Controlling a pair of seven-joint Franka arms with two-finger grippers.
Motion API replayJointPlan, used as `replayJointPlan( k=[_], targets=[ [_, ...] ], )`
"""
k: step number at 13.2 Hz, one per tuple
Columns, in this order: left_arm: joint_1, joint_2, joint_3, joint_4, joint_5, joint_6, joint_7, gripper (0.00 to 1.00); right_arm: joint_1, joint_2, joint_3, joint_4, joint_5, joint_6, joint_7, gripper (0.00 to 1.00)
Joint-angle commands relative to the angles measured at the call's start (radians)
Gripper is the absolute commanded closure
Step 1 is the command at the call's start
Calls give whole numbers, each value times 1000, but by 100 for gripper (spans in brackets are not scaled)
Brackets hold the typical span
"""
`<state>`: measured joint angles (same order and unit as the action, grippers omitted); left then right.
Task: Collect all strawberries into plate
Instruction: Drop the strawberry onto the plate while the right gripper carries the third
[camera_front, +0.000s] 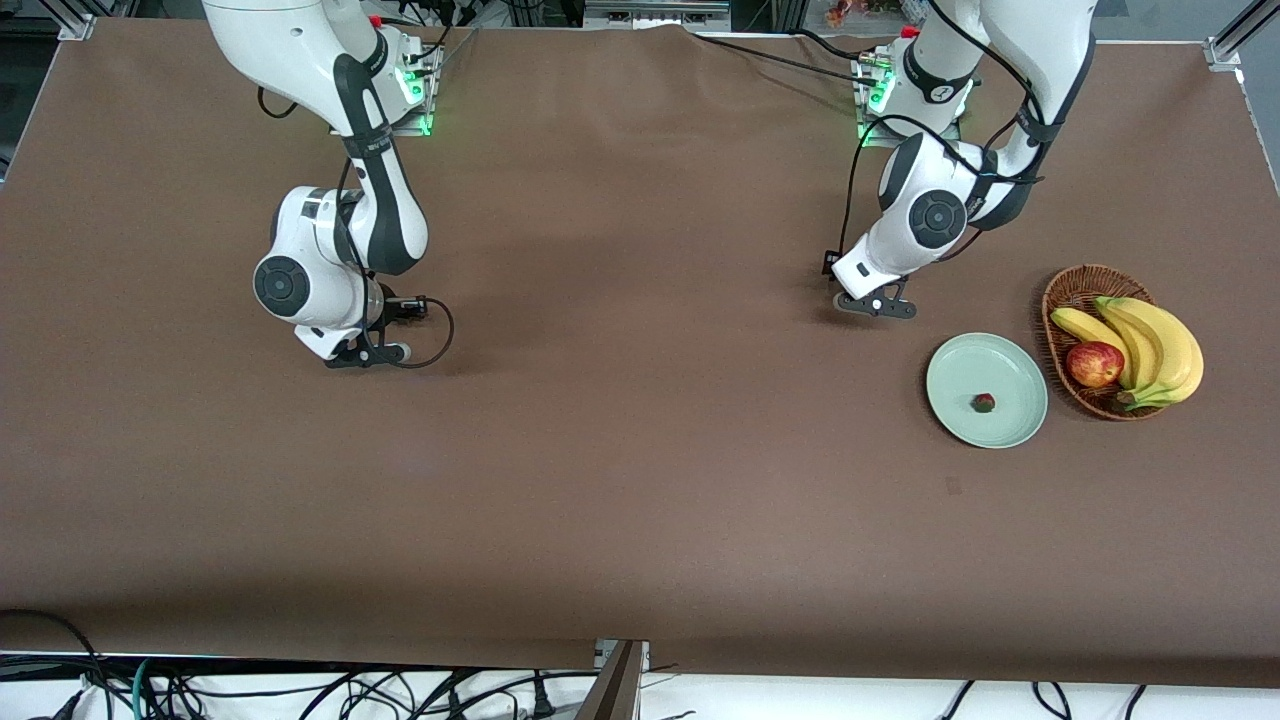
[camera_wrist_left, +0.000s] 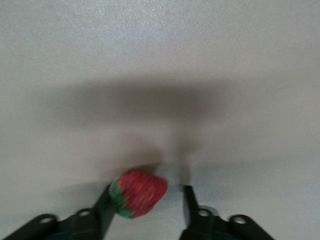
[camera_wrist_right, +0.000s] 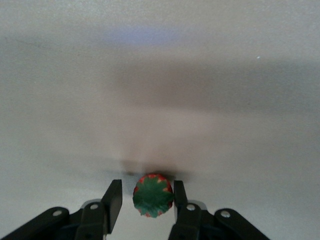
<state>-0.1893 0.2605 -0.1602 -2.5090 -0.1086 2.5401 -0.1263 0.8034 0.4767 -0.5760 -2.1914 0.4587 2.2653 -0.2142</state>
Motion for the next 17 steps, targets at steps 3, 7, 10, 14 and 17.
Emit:
replayJointPlan(
  k=[3, 7, 10, 14, 17],
  targets=[
    [19, 5, -1, -2, 23, 19, -6, 86, 5, -18, -1, -18, 26, 3, -16, 75],
    [54, -7, 1, 16, 26, 14, 10, 93, 17, -24, 96, 65, 81, -1, 114, 75],
    [119, -43, 8, 70, 32, -20, 94, 94, 43, 11, 168, 215, 81, -3, 316, 75],
    [182, -38, 109, 229, 46, -172, 319, 94, 51, 201, 290, 580, 86, -79, 675, 74],
    [295, 52, 137, 307, 87, -161, 473, 88, 68, 304, 358, 766, 83, -89, 927, 72]
  ],
)
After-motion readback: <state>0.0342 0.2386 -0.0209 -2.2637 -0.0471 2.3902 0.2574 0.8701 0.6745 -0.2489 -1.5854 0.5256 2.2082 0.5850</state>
